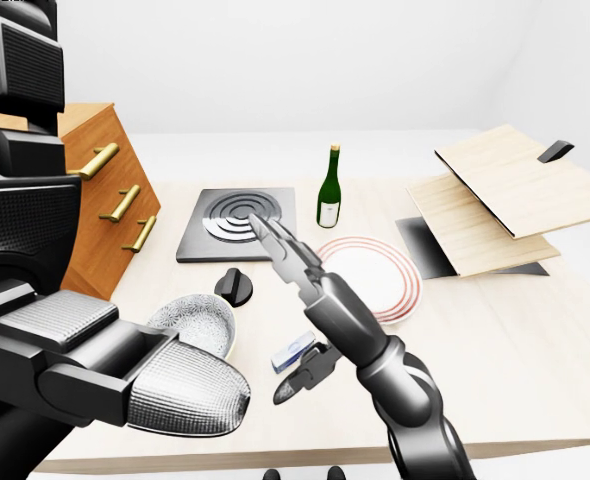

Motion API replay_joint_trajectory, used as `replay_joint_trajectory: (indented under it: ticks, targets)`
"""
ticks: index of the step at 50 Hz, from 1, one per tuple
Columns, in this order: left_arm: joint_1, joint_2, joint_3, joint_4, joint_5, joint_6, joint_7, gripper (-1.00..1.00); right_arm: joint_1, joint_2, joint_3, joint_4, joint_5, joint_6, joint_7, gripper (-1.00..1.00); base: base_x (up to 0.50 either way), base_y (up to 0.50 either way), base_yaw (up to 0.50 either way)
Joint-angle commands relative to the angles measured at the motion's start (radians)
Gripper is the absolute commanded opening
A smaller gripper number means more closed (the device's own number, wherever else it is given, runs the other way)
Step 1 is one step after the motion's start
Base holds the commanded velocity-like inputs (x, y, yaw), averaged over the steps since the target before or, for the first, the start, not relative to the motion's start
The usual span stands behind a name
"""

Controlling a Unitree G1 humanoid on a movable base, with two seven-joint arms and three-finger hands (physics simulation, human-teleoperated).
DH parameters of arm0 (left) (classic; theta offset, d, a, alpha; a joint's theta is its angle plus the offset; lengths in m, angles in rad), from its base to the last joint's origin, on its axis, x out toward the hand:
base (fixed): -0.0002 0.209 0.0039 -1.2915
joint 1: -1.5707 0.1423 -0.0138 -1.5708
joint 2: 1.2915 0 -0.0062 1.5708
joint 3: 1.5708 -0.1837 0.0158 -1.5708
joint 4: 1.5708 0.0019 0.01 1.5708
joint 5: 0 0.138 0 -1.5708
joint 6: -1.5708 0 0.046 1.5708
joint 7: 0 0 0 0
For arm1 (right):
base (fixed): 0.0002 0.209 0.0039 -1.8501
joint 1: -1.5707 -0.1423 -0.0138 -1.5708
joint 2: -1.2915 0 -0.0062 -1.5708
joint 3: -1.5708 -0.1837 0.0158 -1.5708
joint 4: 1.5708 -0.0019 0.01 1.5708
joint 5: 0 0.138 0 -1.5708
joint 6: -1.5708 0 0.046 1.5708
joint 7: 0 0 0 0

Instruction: Pick up the akita bowl and put it on the plate.

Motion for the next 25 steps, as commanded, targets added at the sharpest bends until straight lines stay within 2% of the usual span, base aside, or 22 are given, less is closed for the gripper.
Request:
replay_joint_trajectory:
  ticks: [1, 9, 16, 19, 25]
  targets:
    - [-0.001, 0.004, -0.010, 0.000, 0.003, 0.000, 0.000, 0.96, -0.036, 0.044, 0.027, 0.108, -0.072, 0.000, 0.047, 1.00, 0.00, 0.00, 0.00]
    - [0.005, 0.013, -0.011, 0.000, 0.000, 0.000, 0.000, 0.96, -0.086, 0.070, 0.044, 0.216, -0.142, 0.000, 0.068, 1.00, 0.00, 0.00, 0.00]
    - [-0.002, 0.035, -0.018, 0.000, -0.012, 0.000, 0.000, 0.95, -0.138, 0.106, 0.017, 0.347, -0.206, 0.000, 0.073, 1.00, 0.00, 0.00, 0.00]
    - [-0.001, 0.035, -0.030, 0.000, -0.002, 0.000, 0.000, 0.96, -0.141, 0.144, 0.034, 0.340, -0.225, 0.000, 0.116, 1.00, 0.00, 0.00, 0.00]
    - [-0.006, 0.037, -0.040, 0.000, 0.000, 0.000, 0.000, 0.96, -0.172, 0.158, 0.036, 0.436, -0.294, 0.000, 0.093, 1.00, 0.00, 0.00, 0.00]
